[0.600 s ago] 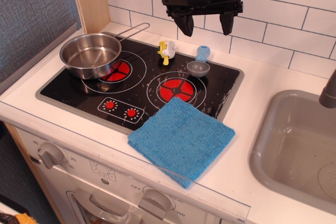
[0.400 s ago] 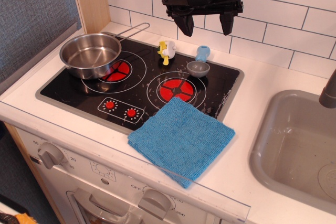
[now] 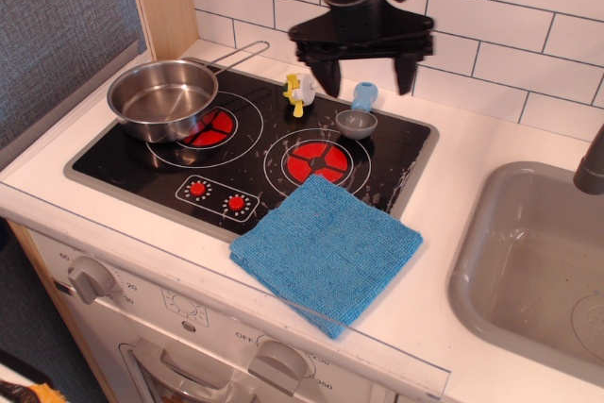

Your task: Move the blue cloth to the right of the silver pot.

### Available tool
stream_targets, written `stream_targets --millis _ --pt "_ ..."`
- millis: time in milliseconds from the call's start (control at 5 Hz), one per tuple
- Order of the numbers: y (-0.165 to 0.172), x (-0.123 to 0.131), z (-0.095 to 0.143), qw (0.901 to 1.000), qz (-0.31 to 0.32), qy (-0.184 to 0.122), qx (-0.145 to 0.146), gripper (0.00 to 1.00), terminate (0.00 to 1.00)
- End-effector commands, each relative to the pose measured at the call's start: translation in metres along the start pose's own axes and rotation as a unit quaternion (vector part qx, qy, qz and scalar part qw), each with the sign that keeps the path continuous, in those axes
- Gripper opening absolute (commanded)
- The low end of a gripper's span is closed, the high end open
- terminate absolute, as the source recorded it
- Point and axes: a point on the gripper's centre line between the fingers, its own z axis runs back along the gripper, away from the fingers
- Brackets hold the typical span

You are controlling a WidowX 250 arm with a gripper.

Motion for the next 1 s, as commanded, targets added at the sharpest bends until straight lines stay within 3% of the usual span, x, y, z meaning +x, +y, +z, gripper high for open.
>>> stream_targets --millis 0,200,400,600,800 --pt "-0.022 -0.021 0.038 0.9997 -0.003 -0.024 -0.008 1.00 0.00" --pt "-0.017 -0.059 0.039 0.9996 0.002 0.010 0.026 1.00 0.00" --pt "-0.010 -0.084 0.032 0.9990 0.014 0.026 0.034 1.00 0.00" --pt "-0.004 -0.094 0.021 0.9989 0.020 0.019 0.039 1.00 0.00" --pt "0.004 -0.098 0.013 0.9970 0.015 0.029 0.069 1.00 0.00"
